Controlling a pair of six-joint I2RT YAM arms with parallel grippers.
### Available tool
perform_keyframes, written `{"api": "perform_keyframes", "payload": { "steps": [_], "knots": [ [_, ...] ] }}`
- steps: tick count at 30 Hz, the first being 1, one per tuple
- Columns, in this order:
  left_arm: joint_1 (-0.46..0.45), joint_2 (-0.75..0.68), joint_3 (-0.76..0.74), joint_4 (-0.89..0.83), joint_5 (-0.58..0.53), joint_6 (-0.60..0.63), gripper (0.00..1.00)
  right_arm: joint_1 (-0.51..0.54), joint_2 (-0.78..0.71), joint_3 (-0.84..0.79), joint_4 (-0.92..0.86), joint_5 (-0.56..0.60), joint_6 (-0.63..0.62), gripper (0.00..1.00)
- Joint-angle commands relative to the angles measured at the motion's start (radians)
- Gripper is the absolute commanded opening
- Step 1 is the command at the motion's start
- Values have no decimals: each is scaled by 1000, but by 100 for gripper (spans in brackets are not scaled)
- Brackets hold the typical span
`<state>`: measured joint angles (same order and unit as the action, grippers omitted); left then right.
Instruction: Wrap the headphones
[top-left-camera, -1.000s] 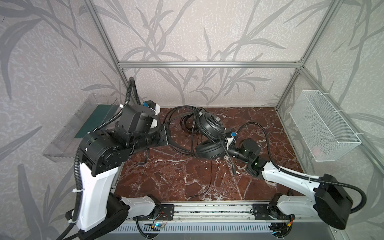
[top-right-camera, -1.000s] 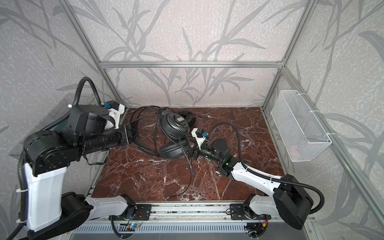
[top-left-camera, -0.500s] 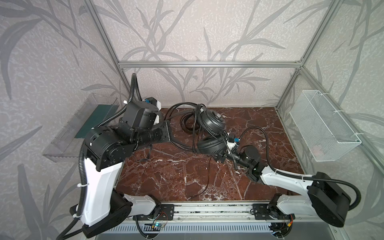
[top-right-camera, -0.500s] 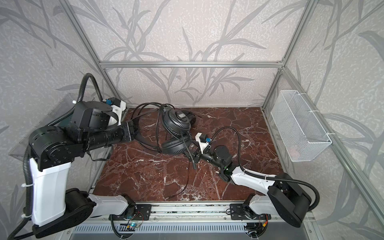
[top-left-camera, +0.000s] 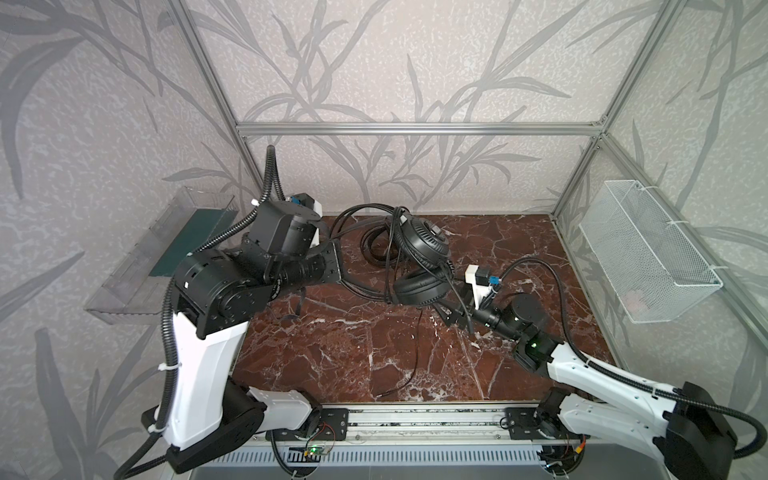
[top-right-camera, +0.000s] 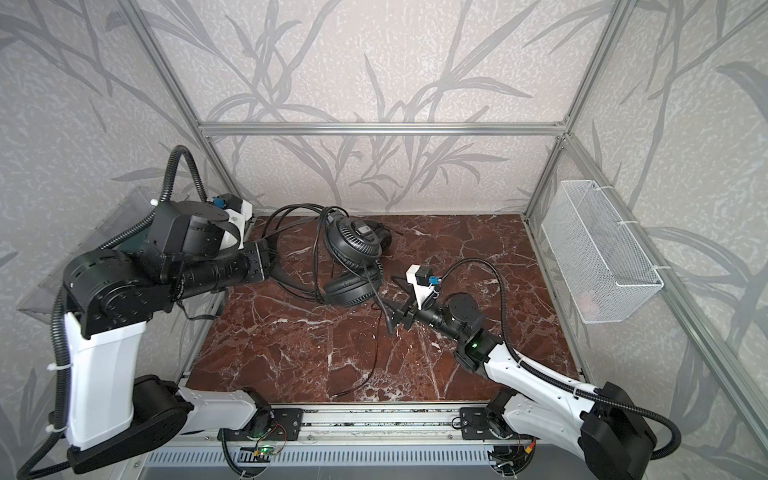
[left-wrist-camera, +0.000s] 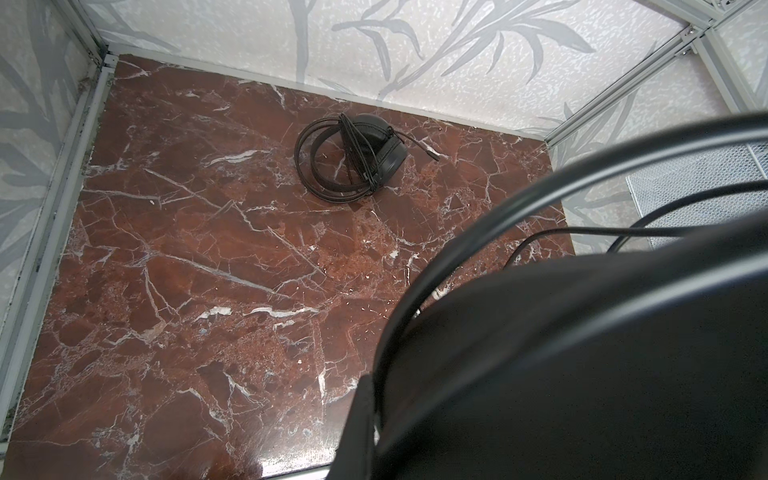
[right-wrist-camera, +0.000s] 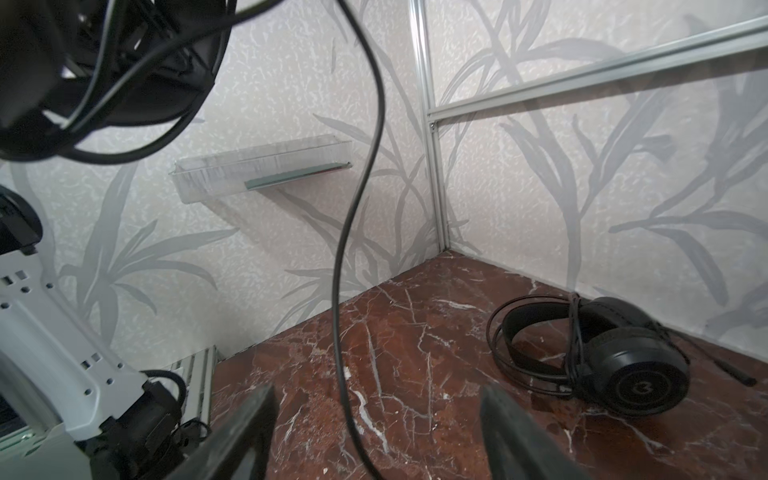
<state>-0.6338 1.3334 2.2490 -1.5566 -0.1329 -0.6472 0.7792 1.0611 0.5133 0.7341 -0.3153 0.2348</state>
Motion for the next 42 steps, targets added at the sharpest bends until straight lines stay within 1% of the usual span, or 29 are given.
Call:
{"api": "perform_keyframes", "payload": {
  "steps": [1,5,7,8,10,11,12,14,16,18,20,22,24,27,30,32,35,38,39,42],
  "knots": [
    [2,1,52,54,-5,-27,0,22,99,30,59,-46,8,77],
    [2,1,69,56,-23,-35,0,23,273,51,131,0,1,75],
    [2,-5,67,67,-31,-39,0,23,379,59,220,11,-48,71],
    [3,-6,67,73,-35,-40,0,23,430,53,278,46,-41,68],
    [4,-11,69,86,-52,-48,0,23,562,36,461,97,-18,59],
    [5,-13,69,92,-57,-52,0,21,621,36,535,96,-3,56],
    [4,-15,67,101,-65,-56,0,21,689,46,583,88,19,50],
    [8,-16,67,115,-72,-64,0,23,775,74,619,73,48,39],
    [14,-19,70,131,-74,-73,0,33,849,81,671,99,62,37],
    [16,-19,73,142,-75,-75,0,43,876,82,671,122,50,32],
    [19,-16,80,144,-87,-74,0,52,874,67,671,156,22,23],
    [27,-13,78,151,-94,-72,0,55,861,48,671,174,18,14],
    [36,-14,66,168,-82,-72,0,59,846,33,672,175,29,8],
    [55,-16,42,195,-58,-75,0,79,822,12,671,185,16,0],
    [93,-14,30,212,-47,-74,0,96,784,-13,665,181,14,0],
    [130,-5,29,219,-34,-68,0,112,746,-25,624,180,22,0],
    [198,7,3,253,-6,-69,0,164,688,-48,579,177,39,0],
    [281,32,-26,290,14,-71,0,235,596,-74,501,186,38,0],
    [309,46,-26,300,24,-72,0,289,567,-78,459,185,29,0],
    [381,93,-19,328,-1,-64,0,394,456,-57,266,142,-22,0]
  ]
}}
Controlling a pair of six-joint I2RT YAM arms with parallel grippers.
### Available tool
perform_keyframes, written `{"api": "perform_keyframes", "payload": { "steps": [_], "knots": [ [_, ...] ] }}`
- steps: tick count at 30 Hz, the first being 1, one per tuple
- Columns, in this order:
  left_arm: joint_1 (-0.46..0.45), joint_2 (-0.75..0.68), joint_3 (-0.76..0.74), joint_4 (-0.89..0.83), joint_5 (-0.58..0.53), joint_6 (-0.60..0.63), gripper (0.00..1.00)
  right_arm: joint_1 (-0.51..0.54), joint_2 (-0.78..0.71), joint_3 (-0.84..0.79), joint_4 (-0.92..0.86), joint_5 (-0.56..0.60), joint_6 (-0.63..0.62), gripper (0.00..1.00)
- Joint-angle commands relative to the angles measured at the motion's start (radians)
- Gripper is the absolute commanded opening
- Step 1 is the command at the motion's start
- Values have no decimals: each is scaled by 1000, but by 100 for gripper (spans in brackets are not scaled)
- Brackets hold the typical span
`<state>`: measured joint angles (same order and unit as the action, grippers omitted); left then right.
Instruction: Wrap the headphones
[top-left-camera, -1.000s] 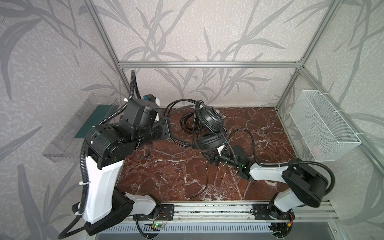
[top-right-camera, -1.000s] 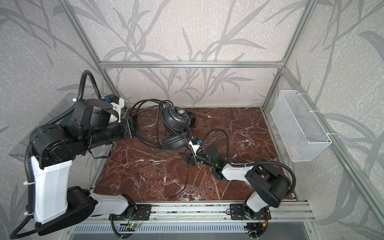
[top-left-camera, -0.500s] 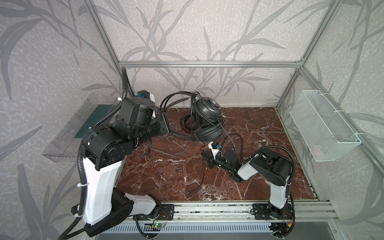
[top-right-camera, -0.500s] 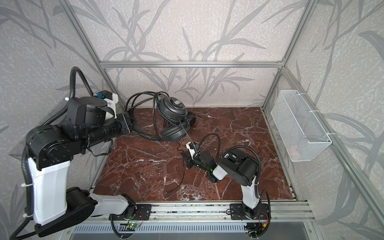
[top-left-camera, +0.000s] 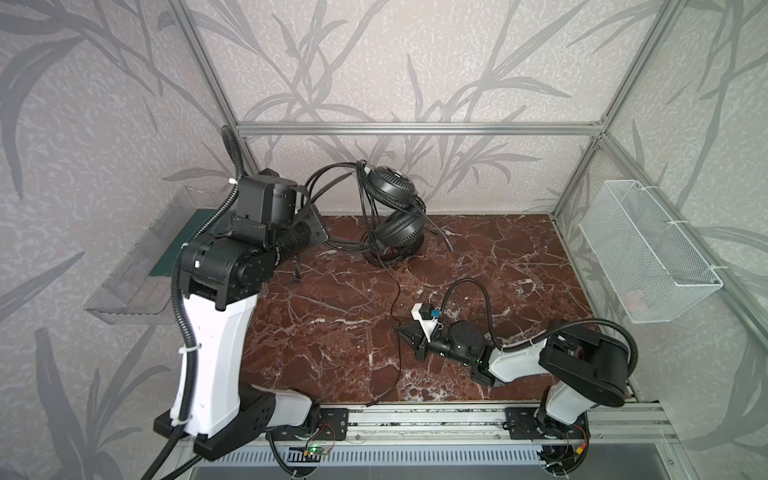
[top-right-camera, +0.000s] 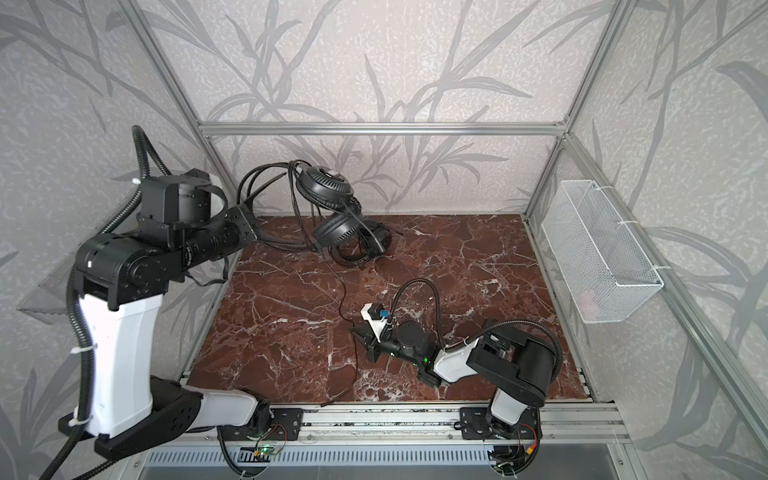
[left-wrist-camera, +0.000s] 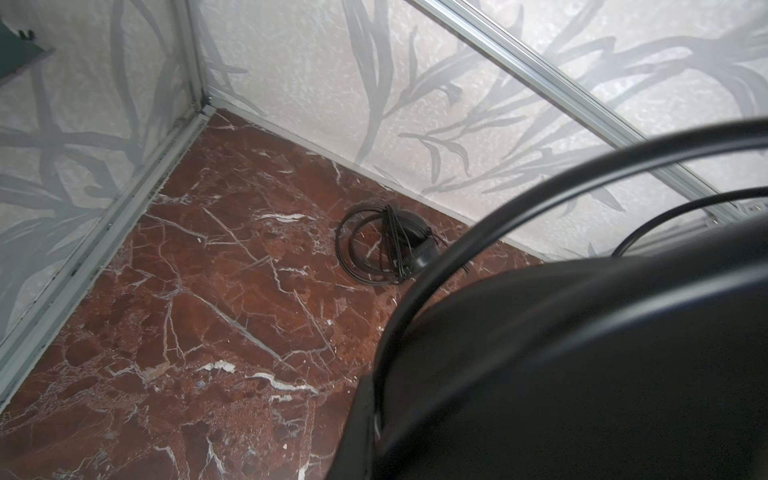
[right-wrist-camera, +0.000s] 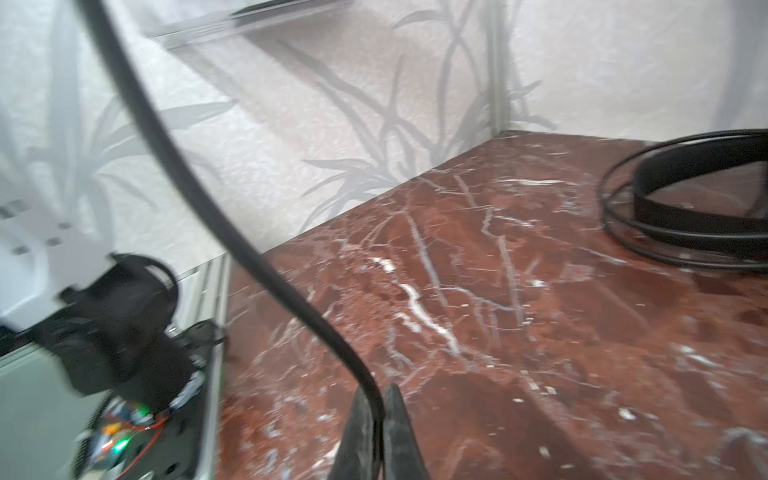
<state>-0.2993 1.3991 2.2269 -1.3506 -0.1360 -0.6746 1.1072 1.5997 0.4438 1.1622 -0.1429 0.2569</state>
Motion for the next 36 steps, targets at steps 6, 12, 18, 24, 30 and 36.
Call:
{"api": "perform_keyframes", "payload": {
  "steps": [6,12,18,24,30,36],
  "knots": [
    [166,145,5,140,20,-44,0,313,-344,165,-733,57,-278,0],
    [166,156,-178,213,-27,13,0,371,-589,342,-1102,221,-478,0],
    [112,95,-441,283,-31,61,0,373,-609,581,-1305,476,-796,0],
    [19,25,-669,304,-92,131,0,367,-526,770,-1245,728,-1196,0],
    [-91,-58,-849,313,-148,188,0,324,-413,886,-1054,813,-1506,0],
    [-145,-166,-1001,331,-133,200,0,230,-331,1025,-909,781,-1645,0]
  ]
}}
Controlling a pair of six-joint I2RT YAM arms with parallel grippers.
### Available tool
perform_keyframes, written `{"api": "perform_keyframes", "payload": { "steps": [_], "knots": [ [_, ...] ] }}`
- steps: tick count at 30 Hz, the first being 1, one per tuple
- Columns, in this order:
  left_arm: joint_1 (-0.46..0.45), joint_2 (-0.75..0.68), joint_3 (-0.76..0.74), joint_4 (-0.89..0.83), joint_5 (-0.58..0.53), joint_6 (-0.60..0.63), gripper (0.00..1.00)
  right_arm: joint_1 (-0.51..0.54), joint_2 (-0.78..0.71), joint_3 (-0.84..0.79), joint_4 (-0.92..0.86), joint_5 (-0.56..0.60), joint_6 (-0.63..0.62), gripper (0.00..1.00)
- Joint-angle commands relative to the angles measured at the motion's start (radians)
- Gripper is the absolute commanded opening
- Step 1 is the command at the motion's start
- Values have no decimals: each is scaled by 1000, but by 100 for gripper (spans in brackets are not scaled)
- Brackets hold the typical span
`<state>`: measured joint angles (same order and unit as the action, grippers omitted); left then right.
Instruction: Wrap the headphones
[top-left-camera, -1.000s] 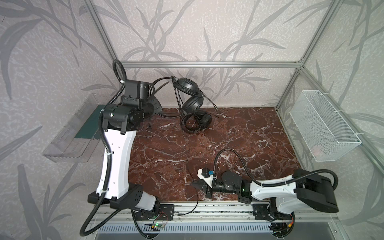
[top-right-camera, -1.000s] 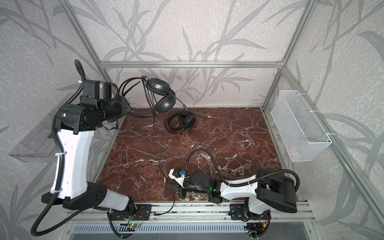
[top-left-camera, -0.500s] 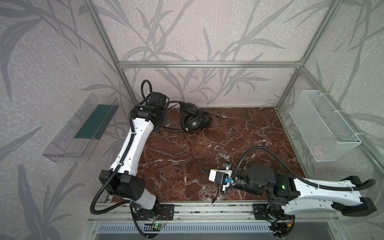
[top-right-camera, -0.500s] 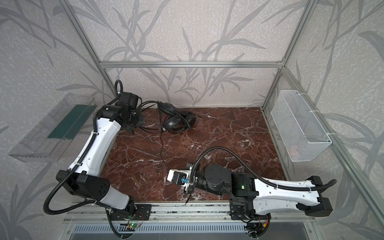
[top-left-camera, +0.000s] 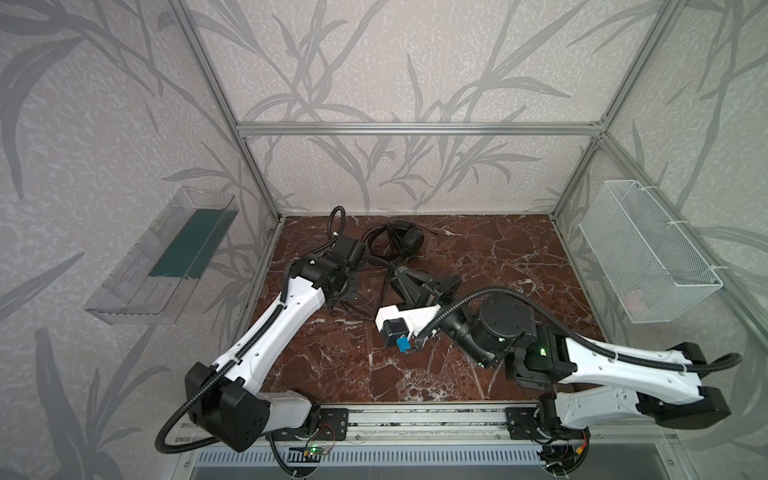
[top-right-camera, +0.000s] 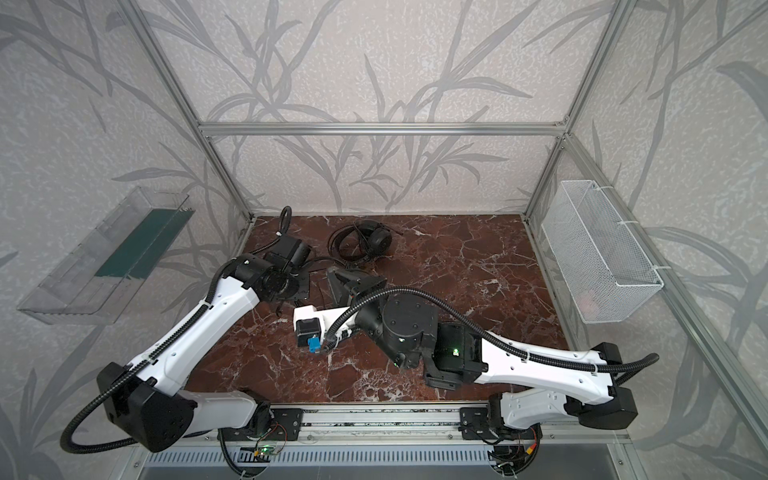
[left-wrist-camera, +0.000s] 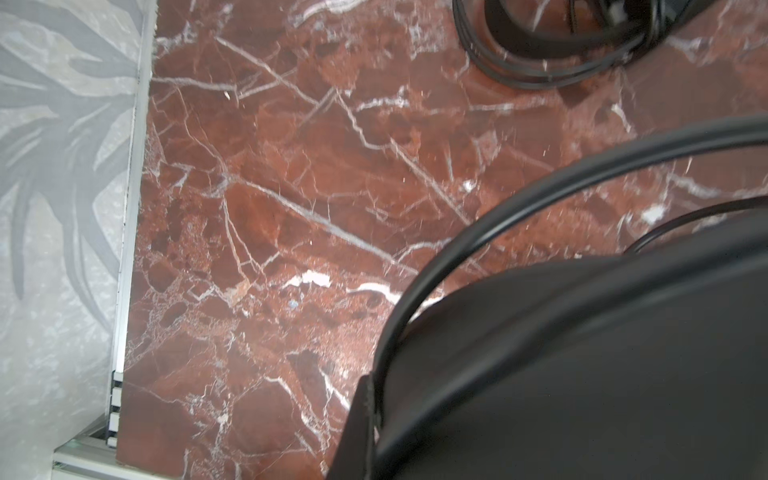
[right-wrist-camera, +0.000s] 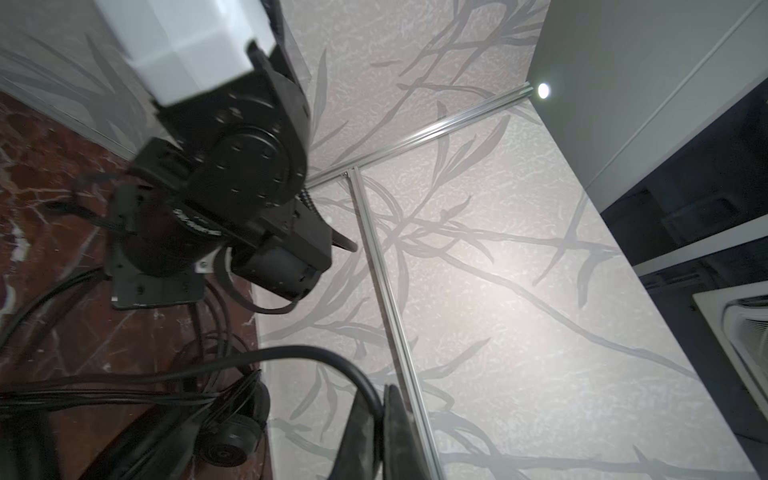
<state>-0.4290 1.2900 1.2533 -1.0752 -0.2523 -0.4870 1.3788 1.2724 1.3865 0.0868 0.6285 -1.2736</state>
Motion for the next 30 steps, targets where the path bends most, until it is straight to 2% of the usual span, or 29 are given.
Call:
{"api": "perform_keyframes", "payload": {
  "steps": [1,3,5,10,15,19,23,26,30],
  "knots": [
    [-28,-70,-47,54,-15,12,0,-60,14,107,194,5,-117,0],
    [-49,-95,-73,48,-11,13,0,-99,41,142,228,-23,-110,0],
    [-67,-121,-91,39,-8,16,0,-172,58,165,228,-76,-53,0],
    [-96,-205,-117,31,41,35,0,-403,124,283,52,-223,196,0],
    [-150,-274,-106,32,140,52,0,-533,217,327,33,-273,275,0],
    [-163,-334,-75,13,149,97,0,-634,271,342,41,-297,317,0],
    [-182,-334,-72,-18,184,126,0,-686,313,351,86,-335,331,0],
    [-193,-355,-73,-15,188,137,0,-722,379,372,118,-304,337,0],
    [-193,-387,-28,-19,196,118,0,-736,391,308,98,-339,423,0]
  ]
}}
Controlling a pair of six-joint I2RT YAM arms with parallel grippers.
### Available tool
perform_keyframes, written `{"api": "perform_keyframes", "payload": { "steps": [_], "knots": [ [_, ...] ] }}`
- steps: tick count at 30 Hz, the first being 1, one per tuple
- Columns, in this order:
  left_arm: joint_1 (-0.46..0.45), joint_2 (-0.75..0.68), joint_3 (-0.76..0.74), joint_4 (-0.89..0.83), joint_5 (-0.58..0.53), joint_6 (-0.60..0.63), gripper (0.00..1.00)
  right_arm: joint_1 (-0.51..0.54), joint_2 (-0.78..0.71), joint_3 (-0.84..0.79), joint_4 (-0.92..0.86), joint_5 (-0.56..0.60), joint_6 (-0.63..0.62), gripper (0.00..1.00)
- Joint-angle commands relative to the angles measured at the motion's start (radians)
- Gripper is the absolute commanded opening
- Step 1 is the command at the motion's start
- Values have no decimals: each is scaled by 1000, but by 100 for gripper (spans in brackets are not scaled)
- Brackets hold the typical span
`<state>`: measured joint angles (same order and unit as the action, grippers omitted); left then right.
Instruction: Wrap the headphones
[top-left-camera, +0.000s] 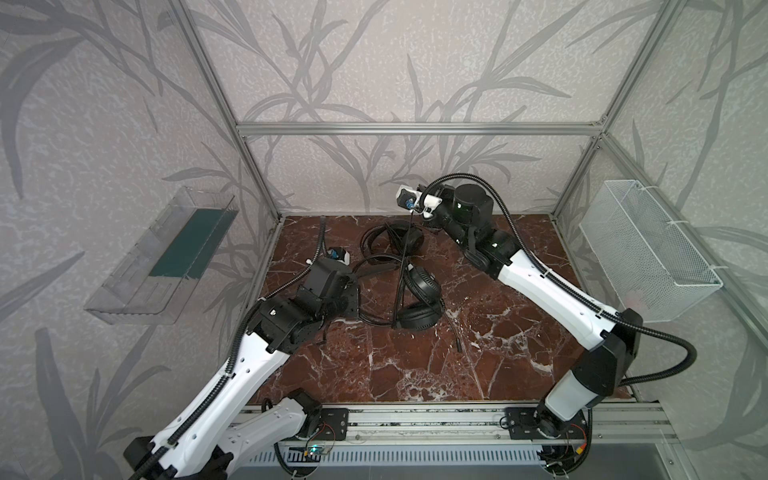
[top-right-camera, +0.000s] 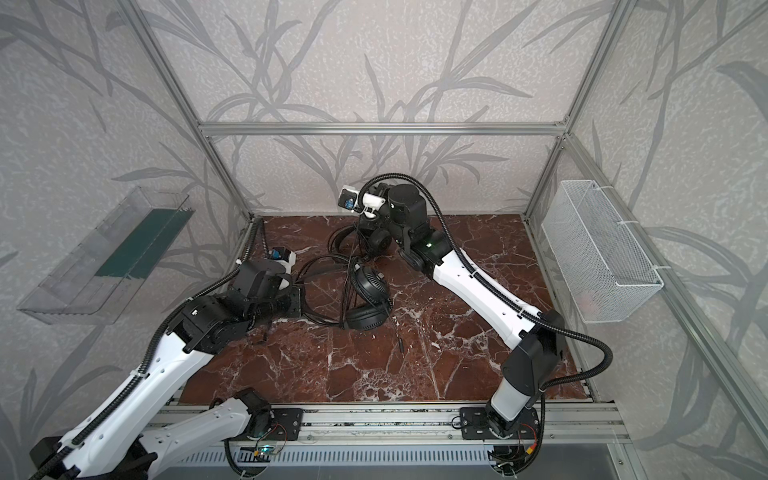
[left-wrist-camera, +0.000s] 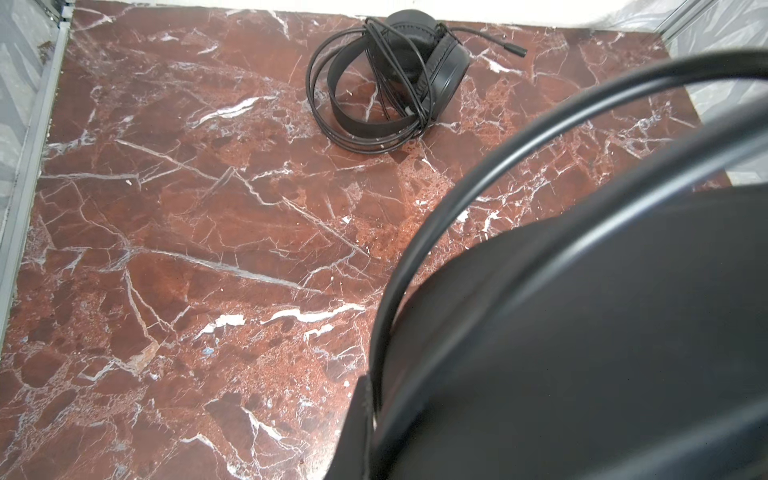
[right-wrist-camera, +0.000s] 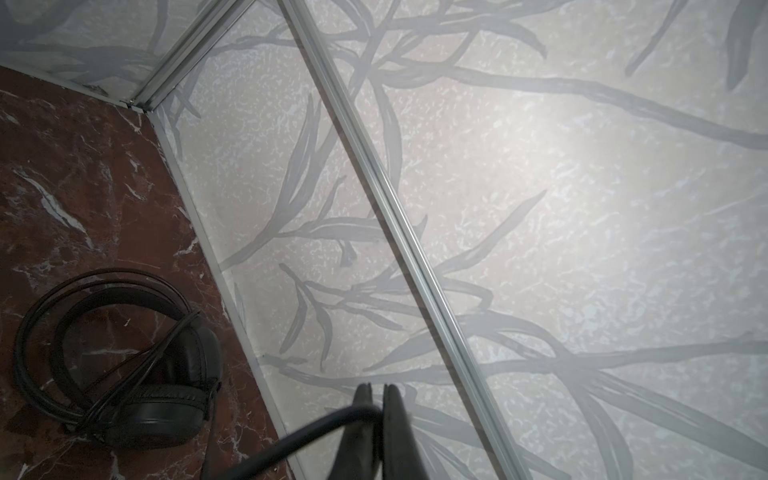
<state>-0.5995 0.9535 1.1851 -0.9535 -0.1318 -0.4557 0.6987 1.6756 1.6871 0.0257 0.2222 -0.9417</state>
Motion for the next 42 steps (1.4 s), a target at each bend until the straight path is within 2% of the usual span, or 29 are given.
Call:
{"api": "perform_keyframes", "payload": {
  "steps": [1,6,10,15,18,20,28,34,42],
  "knots": [
    [-22,-55,62,-144,79,75,0,-57,-21,-26,155,42,118,0],
    [-22,-68,184,-118,183,35,0,-76,-57,-164,133,-108,295,0],
    [-23,-77,258,-68,248,-2,0,-82,-110,-253,118,-296,424,0],
    [-23,-80,307,6,245,-56,0,-99,-164,-339,148,-511,621,0],
    [-23,-63,352,25,231,-84,0,-116,-180,-401,210,-589,739,0],
    [-22,-44,388,27,221,-106,0,-122,-185,-445,272,-621,809,3],
    [-22,27,481,6,197,-167,0,-123,-162,-554,463,-709,993,37],
    [-22,64,548,-37,139,-179,0,-123,-169,-670,655,-758,1103,43],
    [-20,114,634,-88,87,-176,0,-109,-244,-824,707,-722,1122,50]
  ]
}}
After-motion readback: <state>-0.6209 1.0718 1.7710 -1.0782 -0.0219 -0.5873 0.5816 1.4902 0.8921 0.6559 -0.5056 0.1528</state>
